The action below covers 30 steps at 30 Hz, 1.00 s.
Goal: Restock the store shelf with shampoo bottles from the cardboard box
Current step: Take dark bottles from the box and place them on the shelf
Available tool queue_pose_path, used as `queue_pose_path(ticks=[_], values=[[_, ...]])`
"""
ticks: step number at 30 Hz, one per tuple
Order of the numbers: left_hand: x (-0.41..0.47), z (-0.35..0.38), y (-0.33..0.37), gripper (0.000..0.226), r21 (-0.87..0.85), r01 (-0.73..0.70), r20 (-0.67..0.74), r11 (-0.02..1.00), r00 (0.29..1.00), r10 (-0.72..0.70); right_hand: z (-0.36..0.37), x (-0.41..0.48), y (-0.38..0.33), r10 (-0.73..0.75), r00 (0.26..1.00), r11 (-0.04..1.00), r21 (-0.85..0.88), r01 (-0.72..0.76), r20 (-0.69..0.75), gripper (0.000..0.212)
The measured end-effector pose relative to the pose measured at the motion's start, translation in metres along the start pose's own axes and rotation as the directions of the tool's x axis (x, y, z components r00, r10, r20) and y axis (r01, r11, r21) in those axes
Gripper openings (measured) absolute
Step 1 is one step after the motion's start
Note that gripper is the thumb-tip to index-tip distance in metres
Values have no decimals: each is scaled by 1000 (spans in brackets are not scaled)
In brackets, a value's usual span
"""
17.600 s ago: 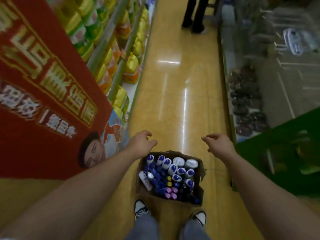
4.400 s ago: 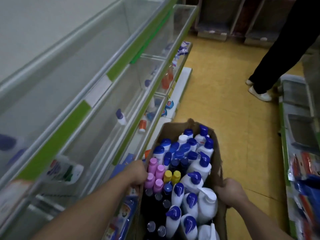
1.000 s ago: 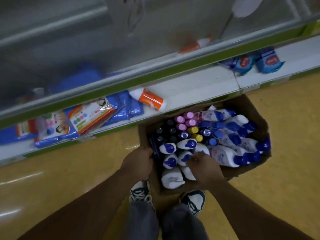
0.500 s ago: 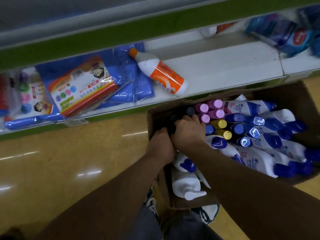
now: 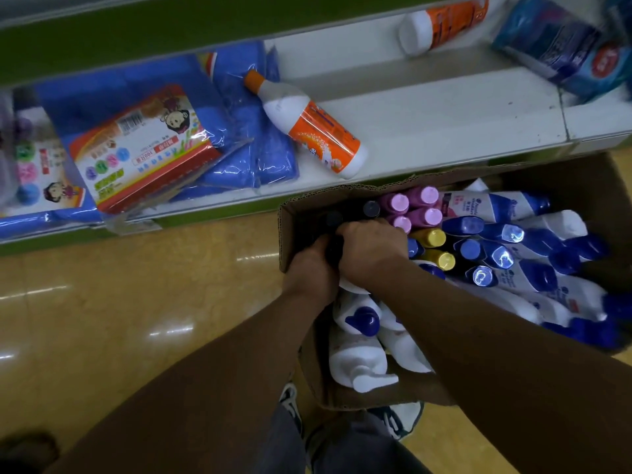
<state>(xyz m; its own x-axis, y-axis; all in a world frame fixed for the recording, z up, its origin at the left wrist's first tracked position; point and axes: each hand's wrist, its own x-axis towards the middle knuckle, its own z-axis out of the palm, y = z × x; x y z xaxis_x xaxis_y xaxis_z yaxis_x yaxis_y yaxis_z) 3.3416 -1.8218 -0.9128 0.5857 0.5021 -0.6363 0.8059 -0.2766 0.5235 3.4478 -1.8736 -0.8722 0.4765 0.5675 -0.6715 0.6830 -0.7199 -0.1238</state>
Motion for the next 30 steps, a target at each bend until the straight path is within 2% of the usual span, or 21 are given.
queue_pose_path(ticks=[4,8,11,15,18,24,27,30], values=[[-7,-8,8,38,-81,3,-26,997,1000,-5,-7,-3,6,-67,998,997,31,67,-8,36],[-34,-36,25,42,-80,-62,-62,995,996,57,-35,-31,15,-177,984,967,181,179,-26,48],[-62,-69,48,42,-65,-108,-41,992,994,106,-72,-64,15,-215,976,943,253,217,-34,47],[-110,-128,88,40,-28,-151,-4,988,989,151,-141,-122,6,-251,964,908,325,264,-82,29],[-157,-180,129,42,3,-166,13,986,986,166,-199,-175,1,-271,955,889,350,296,-120,32],[-277,-291,219,34,-84,-255,1,963,967,256,-321,-294,-1,-304,927,812,449,373,-220,44],[-343,-353,271,30,-114,-332,-6,936,943,334,-380,-351,-5,-350,905,797,432,423,-240,42],[-414,-411,323,26,-59,-379,-53,924,925,376,-439,-414,-17,-370,881,754,459,470,-294,40]])
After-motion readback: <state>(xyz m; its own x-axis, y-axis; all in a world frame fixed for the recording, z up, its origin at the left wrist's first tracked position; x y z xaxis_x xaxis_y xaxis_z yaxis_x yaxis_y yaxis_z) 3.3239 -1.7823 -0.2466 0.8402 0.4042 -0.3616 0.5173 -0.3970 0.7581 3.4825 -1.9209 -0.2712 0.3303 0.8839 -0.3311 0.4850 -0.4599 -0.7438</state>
